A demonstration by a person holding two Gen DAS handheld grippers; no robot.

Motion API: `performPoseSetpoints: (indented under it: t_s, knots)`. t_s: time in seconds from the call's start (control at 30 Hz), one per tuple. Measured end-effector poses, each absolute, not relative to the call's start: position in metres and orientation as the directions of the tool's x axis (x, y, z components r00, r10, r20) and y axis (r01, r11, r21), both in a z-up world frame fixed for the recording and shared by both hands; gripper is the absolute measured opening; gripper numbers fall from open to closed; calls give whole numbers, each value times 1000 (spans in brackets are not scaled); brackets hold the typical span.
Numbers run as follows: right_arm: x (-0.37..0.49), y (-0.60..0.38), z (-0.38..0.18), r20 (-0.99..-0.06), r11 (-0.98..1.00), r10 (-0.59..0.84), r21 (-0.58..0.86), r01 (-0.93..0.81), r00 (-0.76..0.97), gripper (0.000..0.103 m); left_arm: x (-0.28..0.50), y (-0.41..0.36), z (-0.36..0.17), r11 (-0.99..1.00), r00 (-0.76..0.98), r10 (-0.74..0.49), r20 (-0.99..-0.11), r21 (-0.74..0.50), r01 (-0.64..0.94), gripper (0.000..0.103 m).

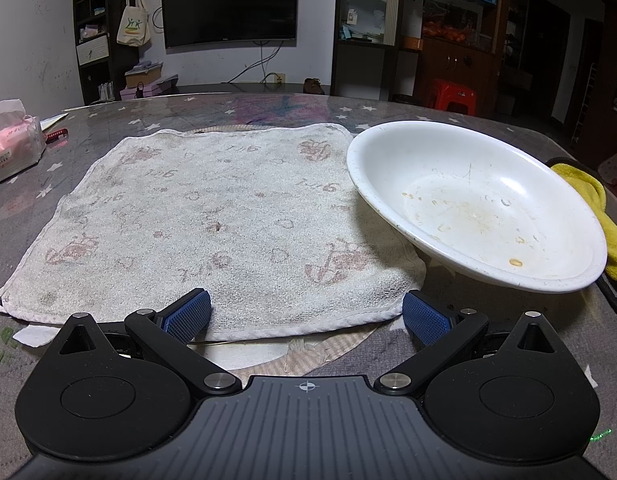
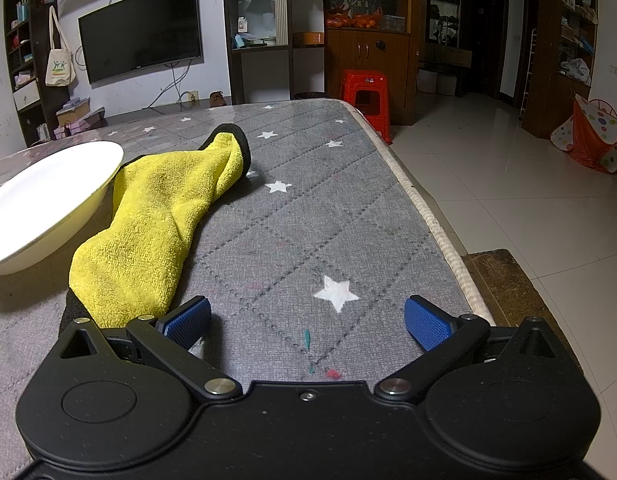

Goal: Clean bowl
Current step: 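Grasp the yellow microfiber cloth with the right gripper while the left gripper approaches the white bowl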

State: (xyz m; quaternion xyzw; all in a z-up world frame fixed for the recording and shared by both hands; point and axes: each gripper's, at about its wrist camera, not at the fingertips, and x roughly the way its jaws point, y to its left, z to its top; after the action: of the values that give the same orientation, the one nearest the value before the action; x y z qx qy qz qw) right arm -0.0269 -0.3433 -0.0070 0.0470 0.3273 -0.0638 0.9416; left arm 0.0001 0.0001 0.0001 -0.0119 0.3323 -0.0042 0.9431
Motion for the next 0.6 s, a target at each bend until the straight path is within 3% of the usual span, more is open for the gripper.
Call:
performPoseSetpoints:
  t_s: [0.6]
  knots:
    - [-30,-350,-4,-621,991,-48,66,113,783,103,-3,-4,7,1000,775,5,-632,-4,-10,102]
